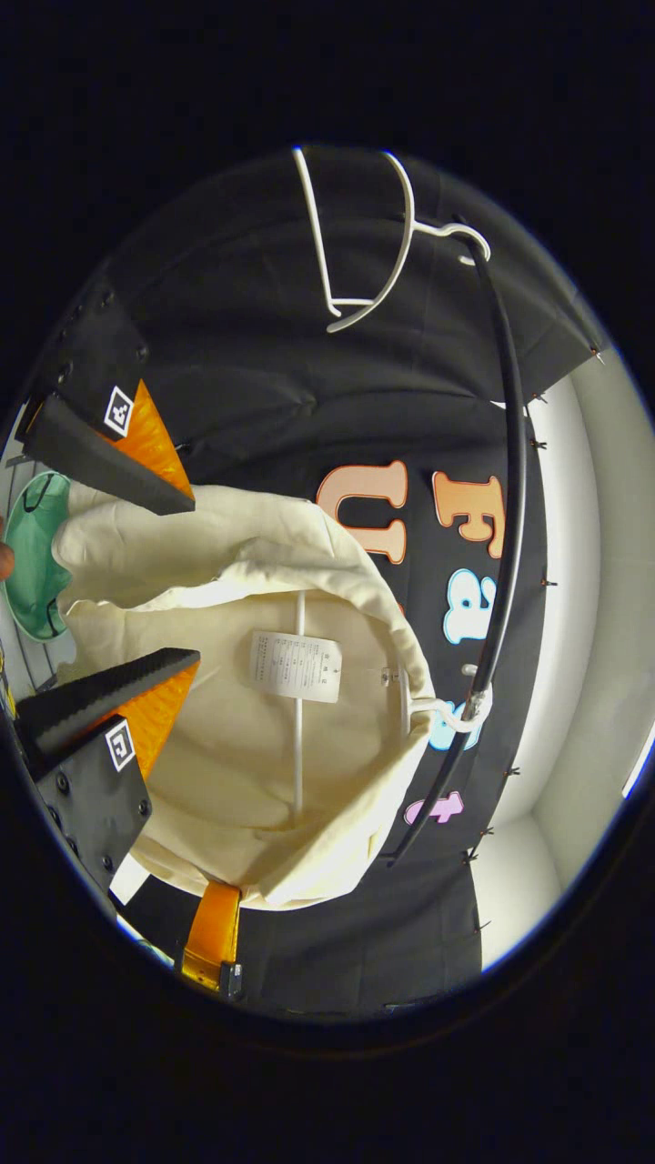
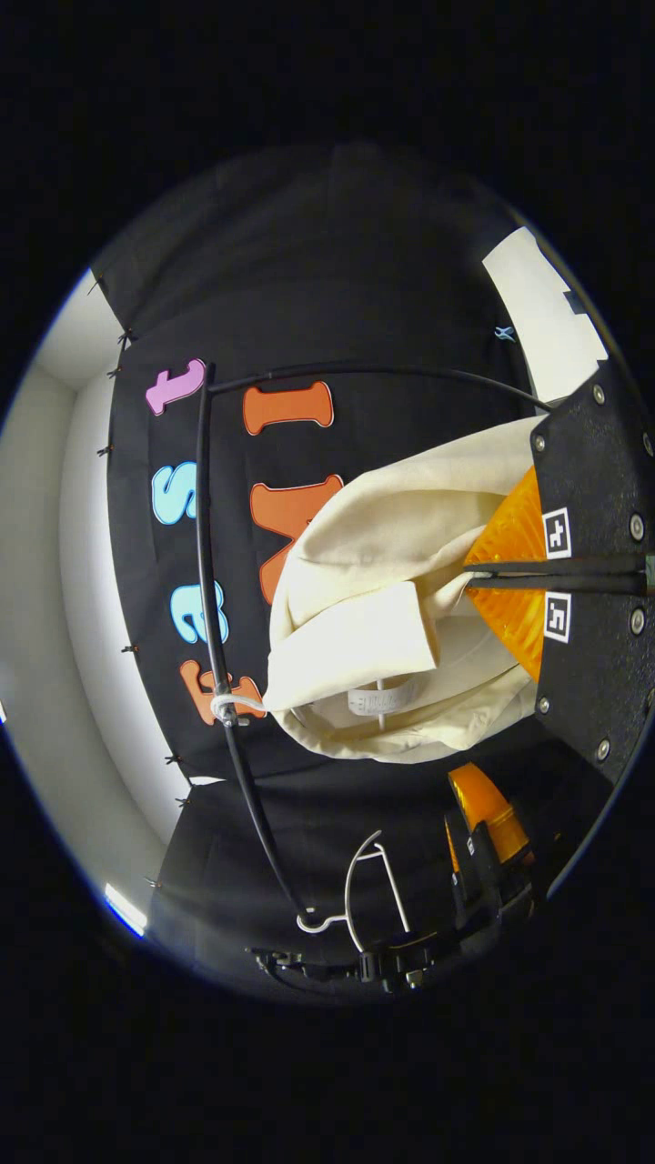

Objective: Grasp the clothes on the hanger with both hands and then place them into the laundry hamper below.

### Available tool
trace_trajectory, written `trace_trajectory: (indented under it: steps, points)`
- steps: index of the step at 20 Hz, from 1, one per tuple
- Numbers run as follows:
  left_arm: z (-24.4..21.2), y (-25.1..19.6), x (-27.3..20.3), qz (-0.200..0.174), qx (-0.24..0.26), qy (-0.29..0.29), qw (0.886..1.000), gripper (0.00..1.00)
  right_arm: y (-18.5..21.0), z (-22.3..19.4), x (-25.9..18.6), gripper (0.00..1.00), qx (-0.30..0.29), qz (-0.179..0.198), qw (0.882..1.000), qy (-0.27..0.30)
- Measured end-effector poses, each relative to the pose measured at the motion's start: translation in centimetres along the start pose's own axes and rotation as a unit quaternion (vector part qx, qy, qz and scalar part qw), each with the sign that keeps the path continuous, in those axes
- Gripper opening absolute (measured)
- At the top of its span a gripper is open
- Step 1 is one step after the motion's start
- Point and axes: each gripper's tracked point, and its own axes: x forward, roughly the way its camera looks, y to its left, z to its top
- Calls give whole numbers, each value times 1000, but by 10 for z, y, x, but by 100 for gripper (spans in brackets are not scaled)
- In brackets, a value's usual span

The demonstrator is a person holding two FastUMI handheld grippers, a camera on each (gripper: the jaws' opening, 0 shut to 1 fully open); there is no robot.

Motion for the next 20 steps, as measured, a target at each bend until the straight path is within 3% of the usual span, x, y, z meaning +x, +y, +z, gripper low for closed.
trace_trajectory:
  steps: [8,14,19,20]
  points:
    - [-5,-1,59,4,4,18,1000,97,-2,3,-5,0,17,-13,1000,-3]
    - [-17,2,93,2,6,30,1000,100,-7,7,-2,0,22,-43,999,-5]
    - [-21,3,108,-10,11,29,999,73,-13,23,-4,0,33,-72,997,-20]
    - [-23,5,110,-10,8,33,999,80,-16,28,-5,0,34,-78,996,-25]
